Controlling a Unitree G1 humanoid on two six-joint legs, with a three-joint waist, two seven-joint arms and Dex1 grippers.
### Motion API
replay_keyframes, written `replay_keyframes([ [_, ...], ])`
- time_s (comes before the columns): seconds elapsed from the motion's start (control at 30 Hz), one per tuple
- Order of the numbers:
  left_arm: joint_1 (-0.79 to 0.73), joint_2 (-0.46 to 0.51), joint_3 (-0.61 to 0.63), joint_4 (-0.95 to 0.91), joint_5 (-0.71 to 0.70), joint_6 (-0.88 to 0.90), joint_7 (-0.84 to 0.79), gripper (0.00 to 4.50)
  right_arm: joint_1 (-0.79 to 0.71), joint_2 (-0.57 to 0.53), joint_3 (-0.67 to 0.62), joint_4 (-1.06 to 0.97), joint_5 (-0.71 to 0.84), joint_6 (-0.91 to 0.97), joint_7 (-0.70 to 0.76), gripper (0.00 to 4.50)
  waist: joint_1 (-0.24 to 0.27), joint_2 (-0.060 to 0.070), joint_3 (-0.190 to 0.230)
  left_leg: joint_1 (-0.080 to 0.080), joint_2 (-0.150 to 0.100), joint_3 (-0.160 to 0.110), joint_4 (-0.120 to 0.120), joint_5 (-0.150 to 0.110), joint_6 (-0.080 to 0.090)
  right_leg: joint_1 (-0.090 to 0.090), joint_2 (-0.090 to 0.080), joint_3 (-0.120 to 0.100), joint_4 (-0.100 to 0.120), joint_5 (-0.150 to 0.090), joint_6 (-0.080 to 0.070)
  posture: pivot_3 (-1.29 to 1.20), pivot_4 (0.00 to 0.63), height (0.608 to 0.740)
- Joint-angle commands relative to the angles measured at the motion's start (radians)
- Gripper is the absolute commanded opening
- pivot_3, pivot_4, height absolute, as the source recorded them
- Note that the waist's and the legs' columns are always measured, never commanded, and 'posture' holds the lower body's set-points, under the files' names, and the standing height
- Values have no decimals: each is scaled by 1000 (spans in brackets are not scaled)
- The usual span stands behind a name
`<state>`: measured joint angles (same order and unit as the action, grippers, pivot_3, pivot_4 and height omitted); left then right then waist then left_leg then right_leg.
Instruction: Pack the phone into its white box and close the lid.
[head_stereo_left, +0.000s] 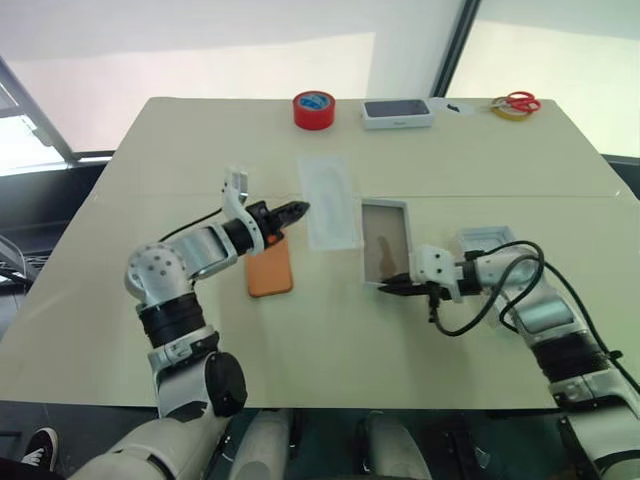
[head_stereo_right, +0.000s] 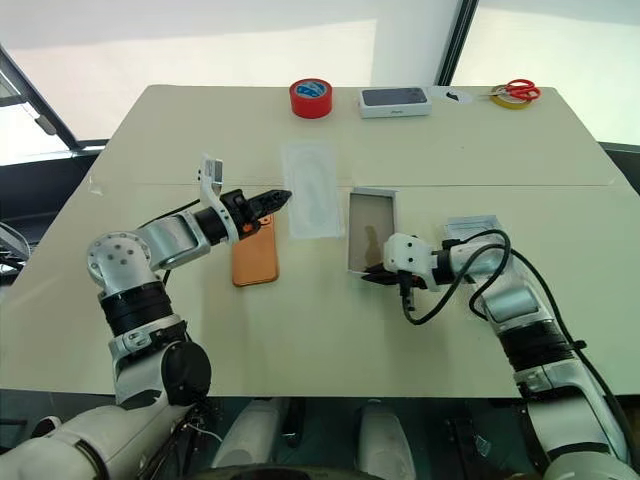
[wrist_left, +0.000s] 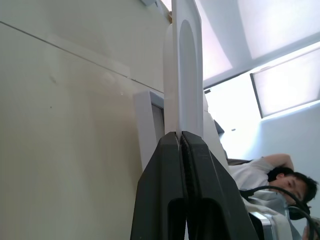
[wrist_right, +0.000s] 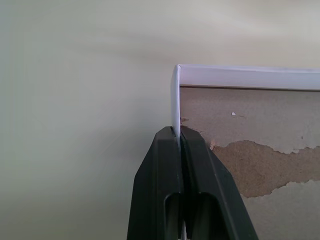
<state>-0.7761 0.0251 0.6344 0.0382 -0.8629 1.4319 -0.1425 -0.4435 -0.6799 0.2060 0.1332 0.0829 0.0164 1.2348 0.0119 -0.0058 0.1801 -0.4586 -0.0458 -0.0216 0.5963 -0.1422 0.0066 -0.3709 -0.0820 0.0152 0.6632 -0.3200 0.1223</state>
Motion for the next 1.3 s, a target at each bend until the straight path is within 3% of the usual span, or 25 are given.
replay_keyframes([
  [0.03,3,2,-9,-10,-27,-7,12,0,22,25,2,-108,42,115,-28,31,0,0,0,0,0,0,0,0,0,0,0,0,0,0,0,0,150,738],
  [0.13,38,2,-61,-28,-14,-20,-1,0,29,30,-15,-156,79,186,-34,976,0,0,0,0,0,0,0,0,0,0,0,0,0,0,0,0,150,738],
  [0.3,66,-5,-127,-19,-11,-59,-25,0,59,-19,-96,-203,118,211,-68,3429,4,0,0,0,0,0,0,0,0,0,0,0,0,0,0,0,150,738],
  [0.53,96,-35,-239,12,6,-110,-62,0,137,-140,-253,-176,175,222,-74,3429,1,-1,0,-1,0,0,0,0,0,0,-1,1,-1,0,-1,0,150,738],
  [0.8,82,-52,-315,107,36,-166,-79,0,137,-174,-259,-127,123,166,-133,3429,1,-1,0,-1,0,1,0,0,0,-1,-1,2,-1,0,-1,0,150,738],
  [0.9,74,-54,-328,130,32,-168,-92,909,140,-163,-260,-139,125,165,-158,3471,1,-1,0,-1,0,1,0,0,0,-1,-1,2,-2,0,-1,0,150,738],
  [1.03,76,-30,-377,101,43,-143,-112,2852,125,-139,-254,-136,125,155,-191,3471,1,-1,0,-2,0,0,0,0,0,-1,-1,2,-2,0,-1,0,150,738],
  [1.23,90,82,-438,7,67,-211,-200,2852,34,-39,-223,-116,130,137,-250,3471,-5,-1,0,-1,0,0,0,0,0,-2,0,2,-1,0,-1,0,150,738],
  [1.27,96,109,-453,-16,76,-234,-225,2905,10,-8,-218,-108,132,144,-272,2930,-6,-1,0,-1,0,0,0,0,0,-2,0,2,-1,0,-1,0,150,738],
  [1.3,104,135,-468,-39,95,-287,-257,2905,-14,21,-207,-96,122,139,-294,2692,-8,-1,0,-1,1,0,-1,0,0,-2,0,2,-1,0,-1,0,150,738],
])
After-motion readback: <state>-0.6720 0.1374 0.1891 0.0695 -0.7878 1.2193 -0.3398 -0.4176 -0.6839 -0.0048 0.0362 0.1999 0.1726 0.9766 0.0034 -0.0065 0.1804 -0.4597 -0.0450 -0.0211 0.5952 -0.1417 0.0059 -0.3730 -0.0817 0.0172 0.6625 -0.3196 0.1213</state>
